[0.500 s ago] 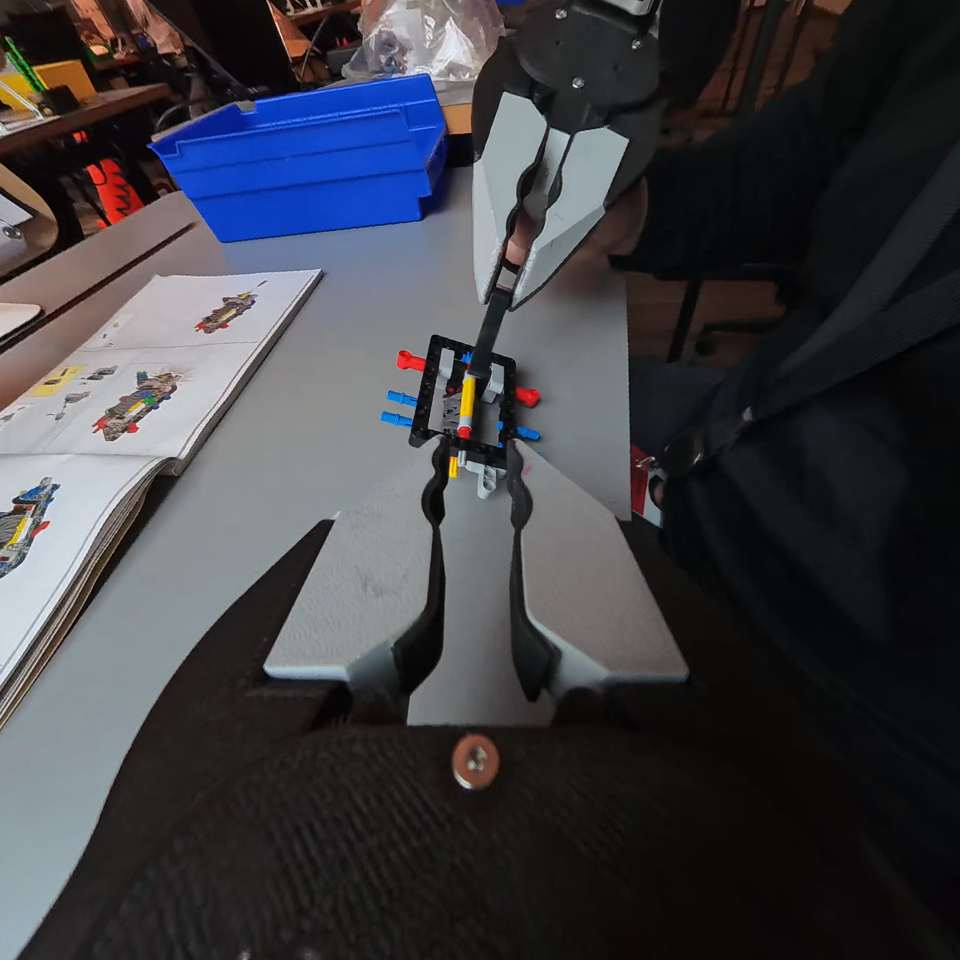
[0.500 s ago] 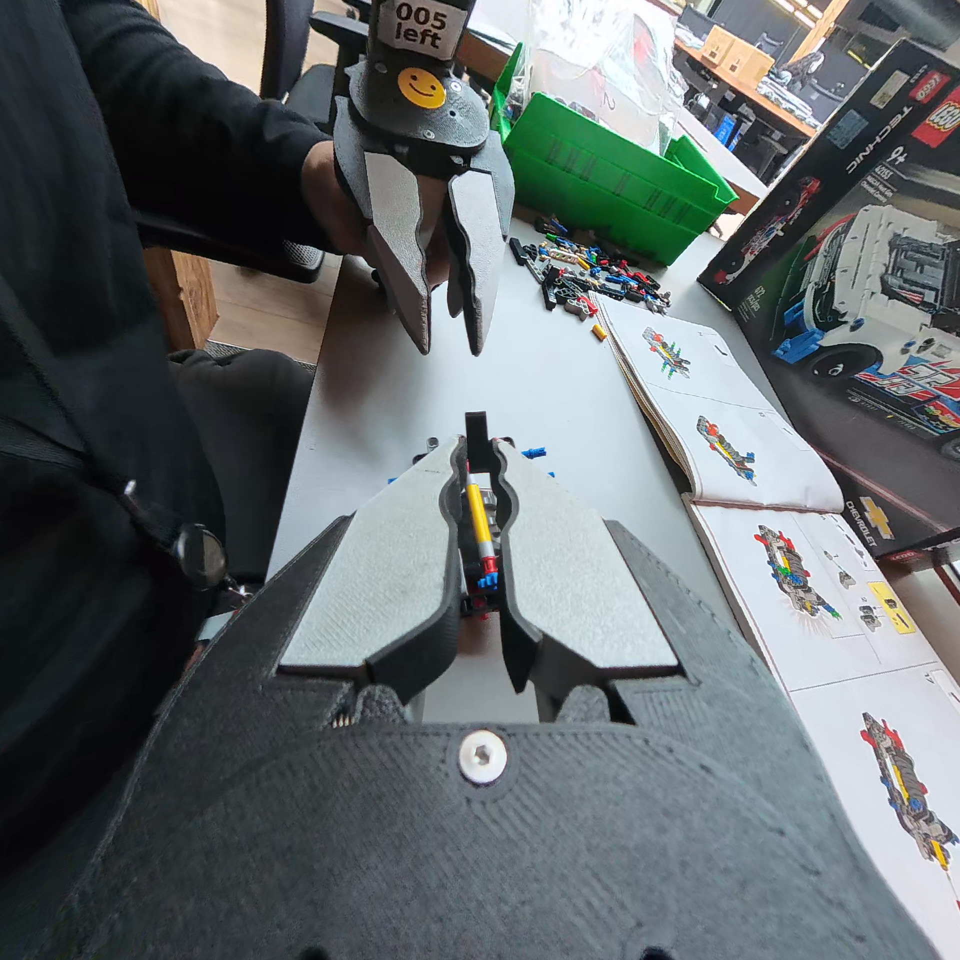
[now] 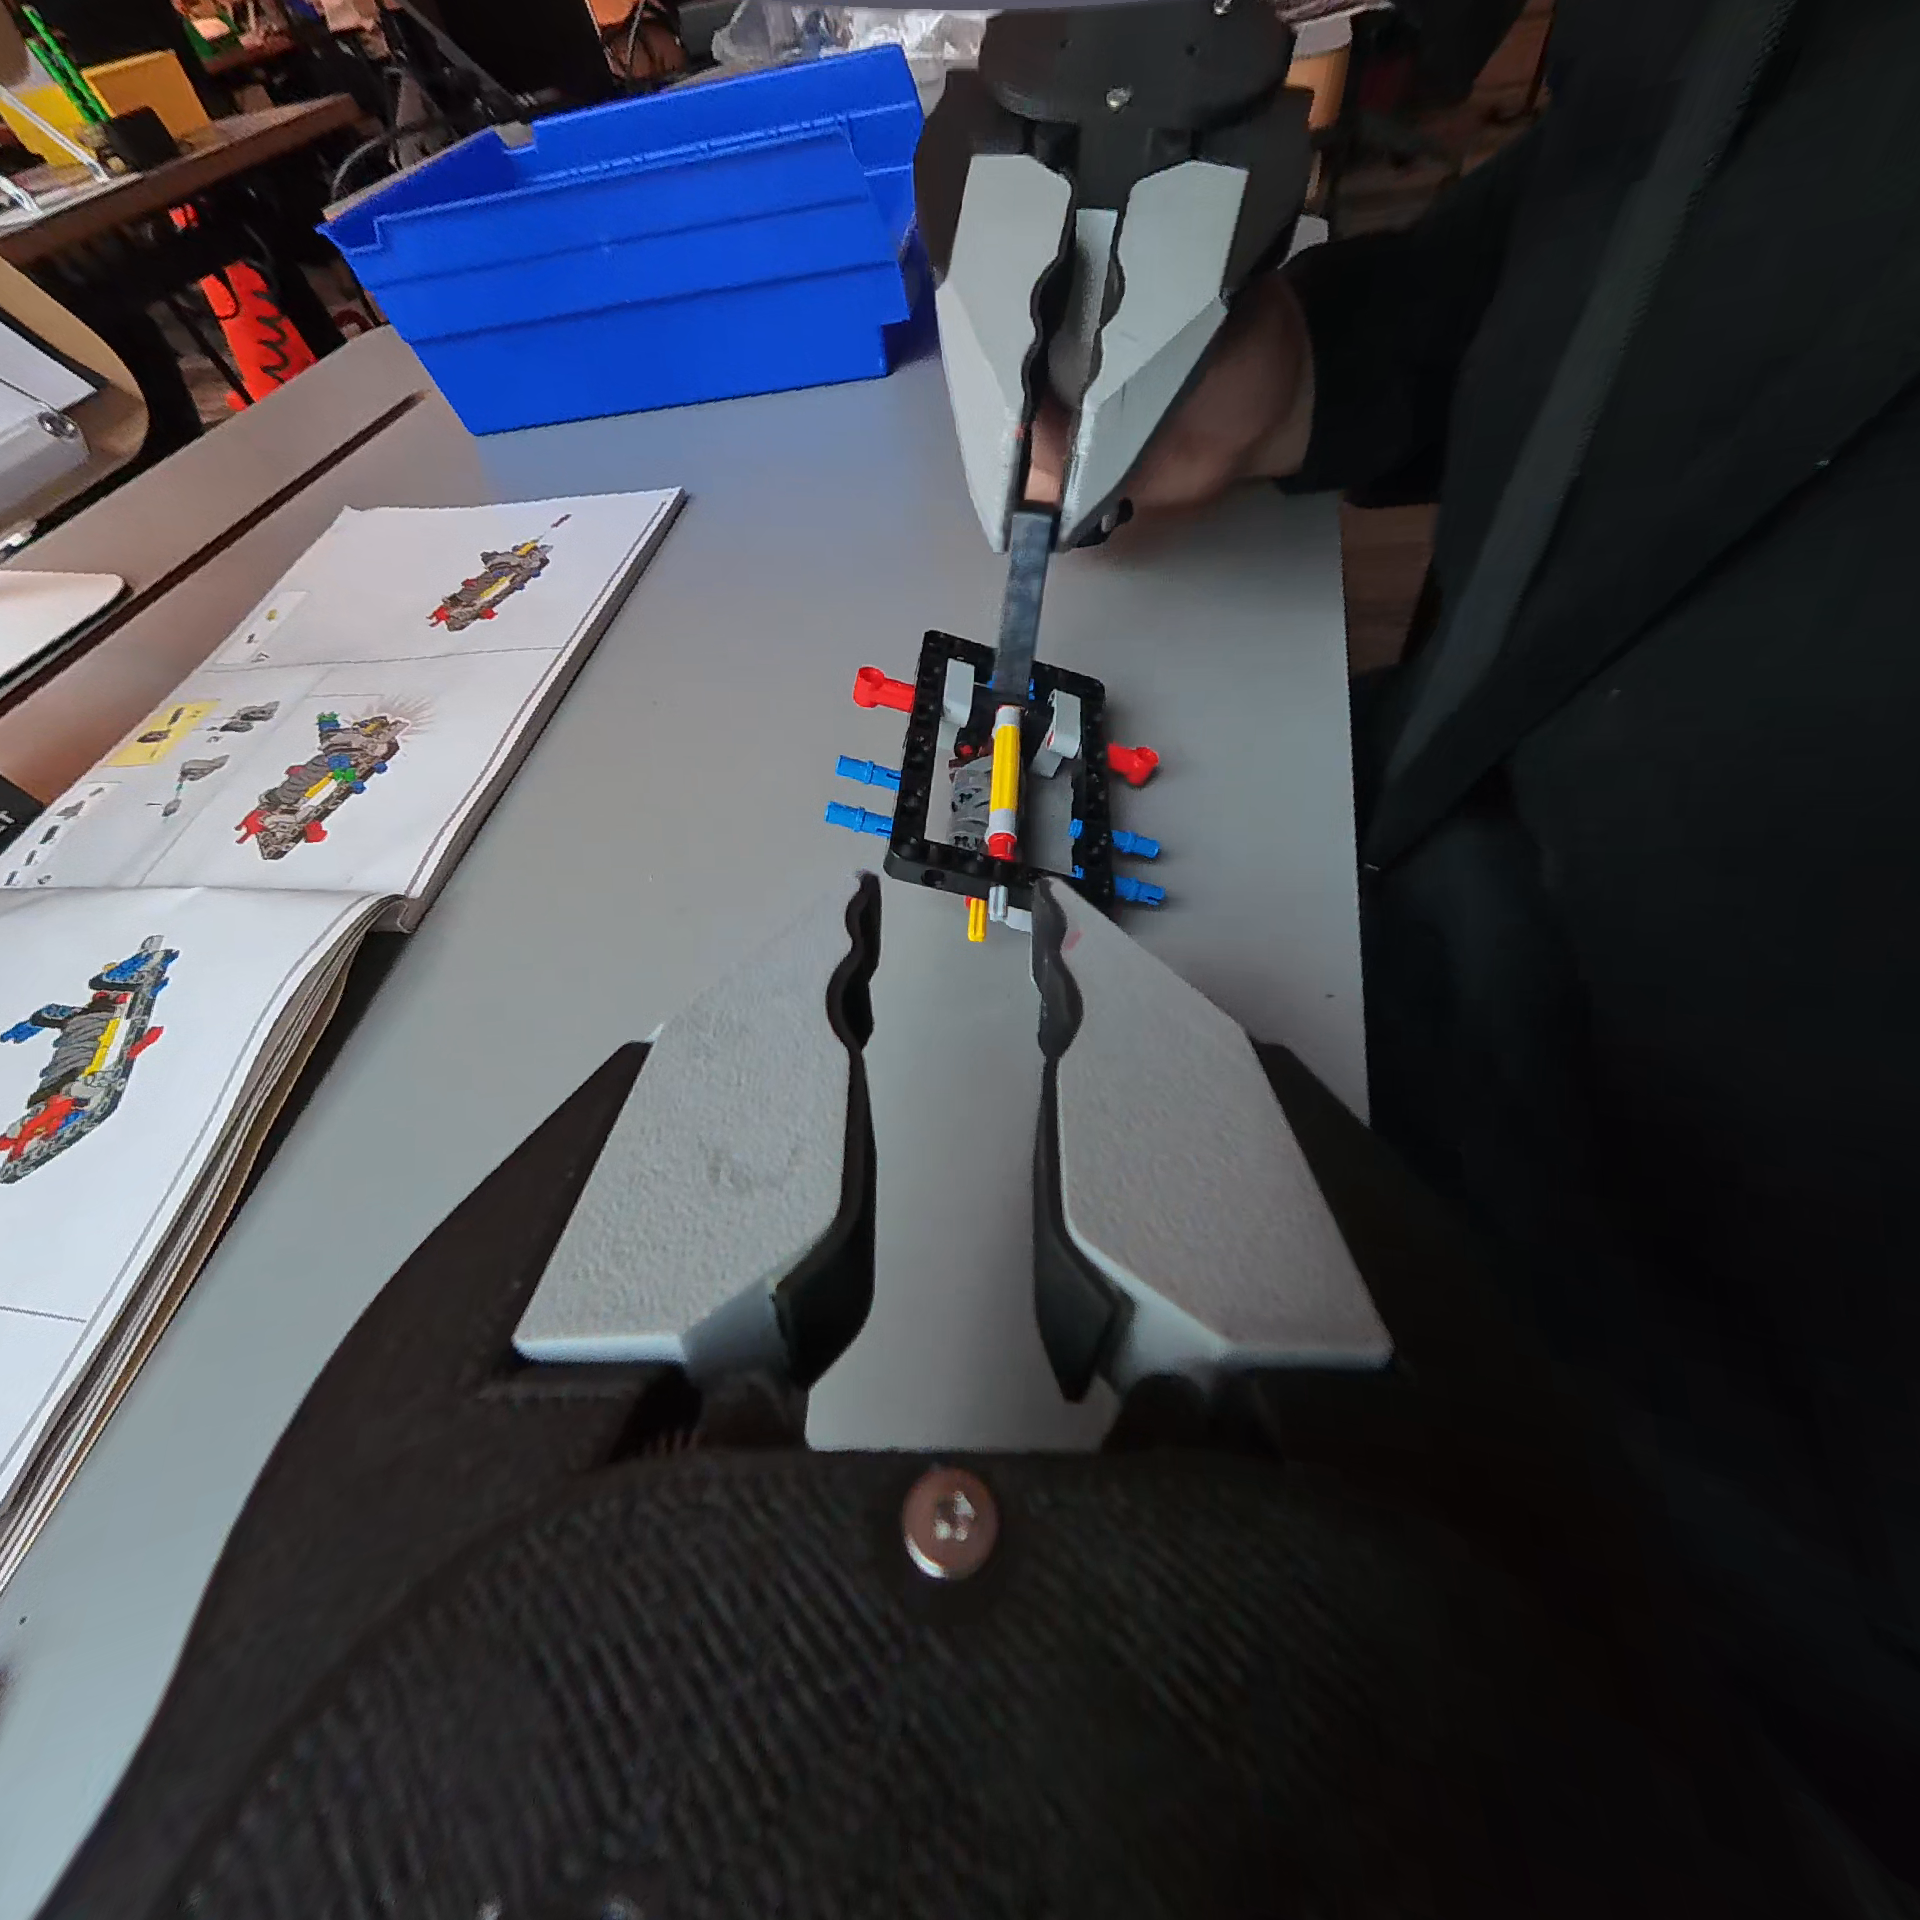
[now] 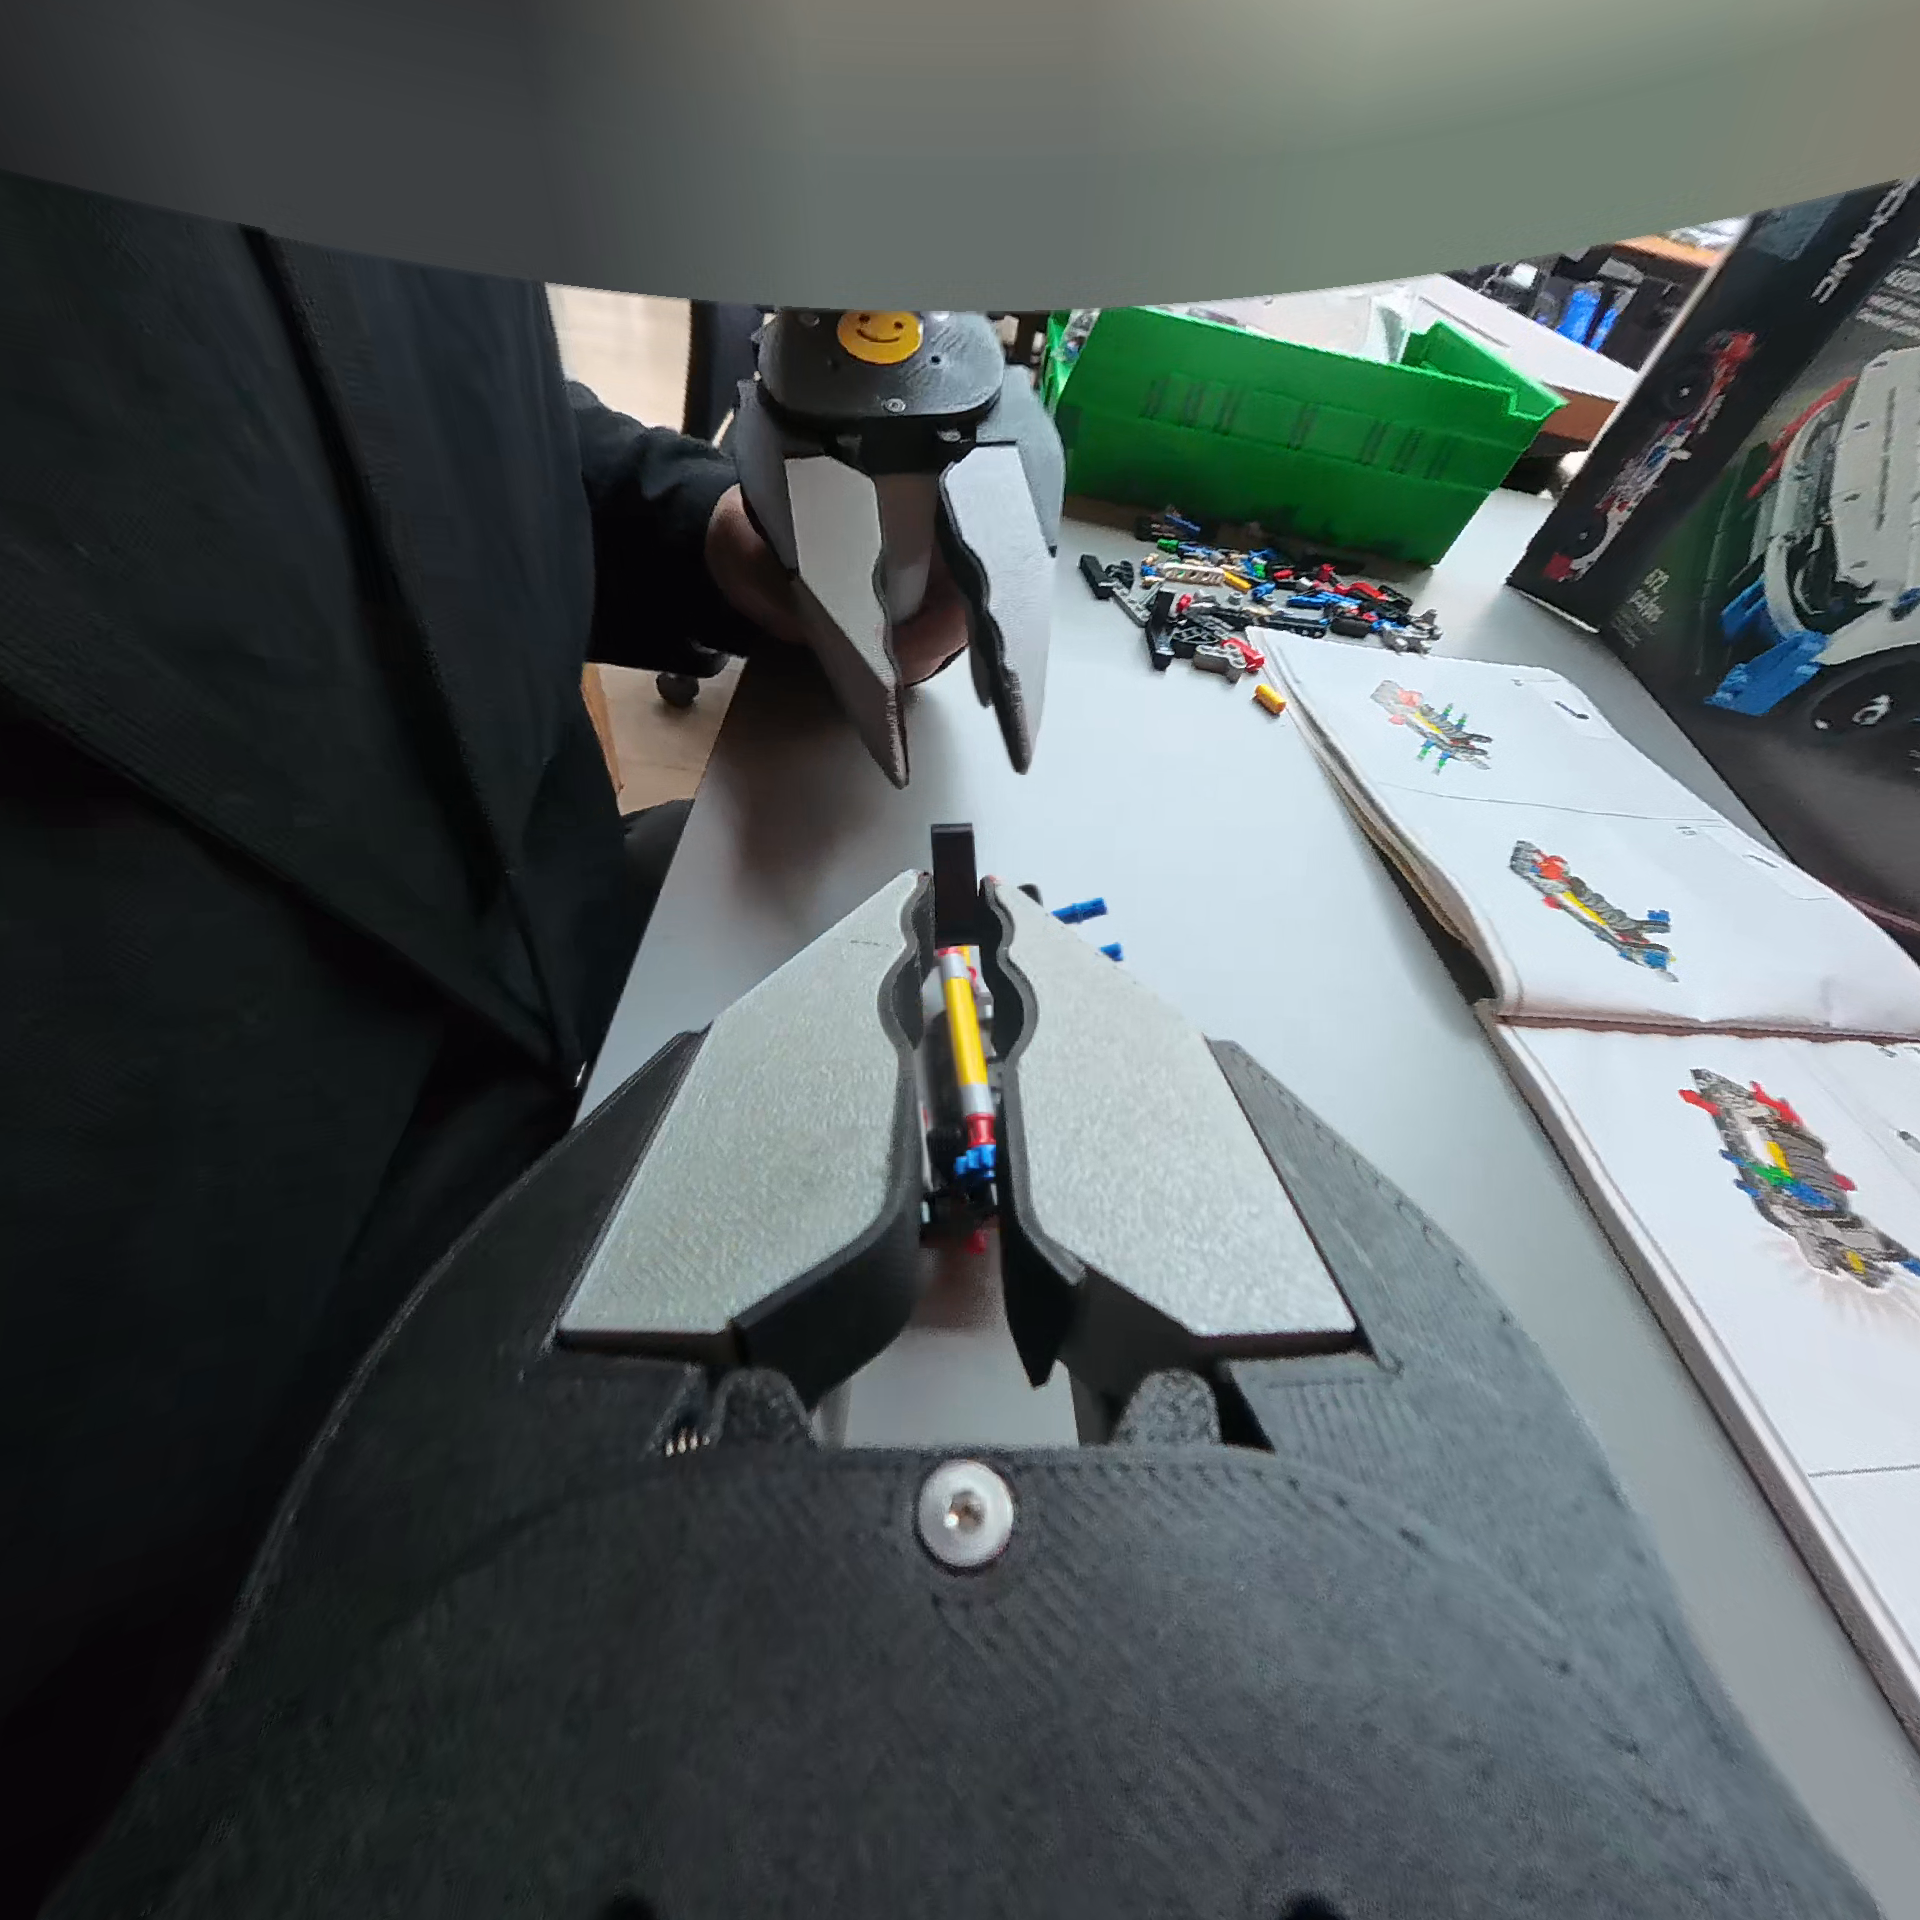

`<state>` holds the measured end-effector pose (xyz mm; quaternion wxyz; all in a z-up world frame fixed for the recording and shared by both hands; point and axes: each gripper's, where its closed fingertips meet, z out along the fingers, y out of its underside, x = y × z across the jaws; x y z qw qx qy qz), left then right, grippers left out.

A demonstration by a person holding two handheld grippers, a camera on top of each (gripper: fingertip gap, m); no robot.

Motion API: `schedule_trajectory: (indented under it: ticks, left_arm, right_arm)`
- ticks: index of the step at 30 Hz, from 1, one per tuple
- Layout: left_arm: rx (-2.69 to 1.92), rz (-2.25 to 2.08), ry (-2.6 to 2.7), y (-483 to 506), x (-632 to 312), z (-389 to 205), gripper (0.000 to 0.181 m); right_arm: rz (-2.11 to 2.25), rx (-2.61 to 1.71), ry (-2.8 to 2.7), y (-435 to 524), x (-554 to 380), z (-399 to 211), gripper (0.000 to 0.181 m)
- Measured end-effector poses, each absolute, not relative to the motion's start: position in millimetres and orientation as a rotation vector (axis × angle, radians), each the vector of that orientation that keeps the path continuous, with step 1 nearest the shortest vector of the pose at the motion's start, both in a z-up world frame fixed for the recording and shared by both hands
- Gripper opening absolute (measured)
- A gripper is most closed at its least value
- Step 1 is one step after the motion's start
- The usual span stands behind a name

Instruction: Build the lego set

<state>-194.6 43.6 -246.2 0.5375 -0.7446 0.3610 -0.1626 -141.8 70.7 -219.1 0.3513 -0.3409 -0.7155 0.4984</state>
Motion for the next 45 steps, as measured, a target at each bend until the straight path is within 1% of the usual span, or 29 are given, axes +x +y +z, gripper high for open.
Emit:
schedule_trajectory:
  ticks: [5,8,11,14,20,29,35,45]
  left_arm:
    - [-1.742,-0.292,0.895,42.3,-190.8,-247.2,0.021]
    - [-1.707,-0.309,0.893,37.0,-176.3,-241.8,0.021]
    - [-1.766,-0.291,0.841,39.5,-166.5,-245.3,0.026]
    - [-1.926,-0.267,0.828,41.3,-162.0,-265.6,0.034]
    - [-2.005,-0.205,0.788,44.1,-163.3,-275.0,0.033]
    - [-2.045,-0.226,0.803,42.2,-161.5,-281.2,0.029]
    - [-2.052,-0.327,0.801,37.6,-160.3,-280.5,0.028]
    - [-2.09,-0.355,0.822,36.5,-158.6,-286.4,0.028]
  right_arm:
    - [1.212,-0.877,-1.894,65.7,-138.4,-228.2,0.005]
    - [1.17,-0.887,-1.891,66.1,-137.5,-229.3,0.005]
    - [1.151,-0.902,-1.901,62.0,-134.6,-232.8,0.005]
    - [1.079,-0.919,-1.927,59.0,-135.7,-242.0,0.004]
    - [0.873,-0.895,-1.975,53.1,-142.5,-257.7,0.005]
    - [0.629,-0.819,-2.005,51.8,-157.4,-274.5,0.005]
    - [0.604,-0.825,-2.02,53.5,-157.1,-279.6,0.005]
    - [0.548,-0.794,-2.009,53.2,-159.0,-279.3,0.005]
